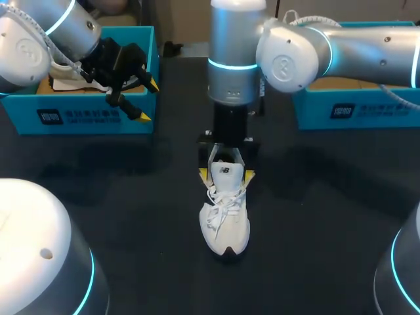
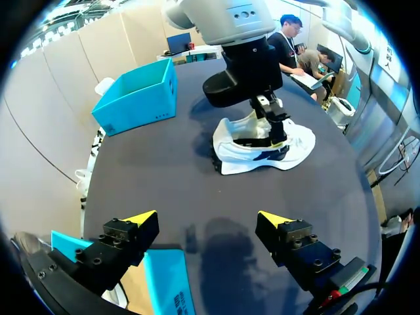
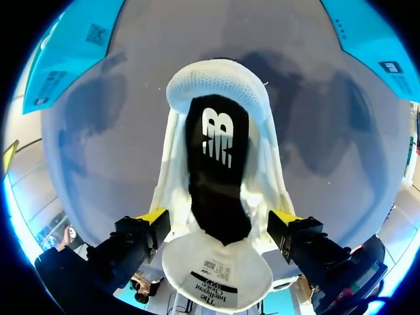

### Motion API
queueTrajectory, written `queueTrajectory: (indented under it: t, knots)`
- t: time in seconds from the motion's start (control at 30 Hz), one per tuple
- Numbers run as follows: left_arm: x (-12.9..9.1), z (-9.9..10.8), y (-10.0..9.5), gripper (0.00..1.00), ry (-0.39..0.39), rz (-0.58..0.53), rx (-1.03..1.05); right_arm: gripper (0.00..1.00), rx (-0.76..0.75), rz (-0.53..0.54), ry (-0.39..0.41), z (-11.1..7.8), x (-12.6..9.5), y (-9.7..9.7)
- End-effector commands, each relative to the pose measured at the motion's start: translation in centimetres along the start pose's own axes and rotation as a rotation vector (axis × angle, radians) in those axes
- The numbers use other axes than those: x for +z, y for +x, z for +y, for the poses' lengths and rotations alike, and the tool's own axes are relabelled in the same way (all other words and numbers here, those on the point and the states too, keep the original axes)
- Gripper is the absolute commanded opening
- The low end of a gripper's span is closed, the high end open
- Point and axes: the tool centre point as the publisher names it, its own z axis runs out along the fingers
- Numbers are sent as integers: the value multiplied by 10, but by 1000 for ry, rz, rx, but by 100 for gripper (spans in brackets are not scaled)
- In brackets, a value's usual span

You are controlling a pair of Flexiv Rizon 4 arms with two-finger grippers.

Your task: Take the shoe out of the shoebox, open the shoe tongue, remove and reinsert the insole, then place the shoe into the shoebox

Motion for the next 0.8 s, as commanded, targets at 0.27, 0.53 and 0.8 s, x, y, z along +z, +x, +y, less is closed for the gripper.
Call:
queueTrajectory:
  t: [0.27,0.53,0.8]
  knots:
    - [0,0,0,100,-4,1,0,100,38,6,-16,-32,-10,1]
    - [0,0,0,100,-4,1,0,100,79,-12,-32,-67,-26,7]
    - [0,0,0,100,-4,1,0,78,99,-20,-40,-81,-32,7]
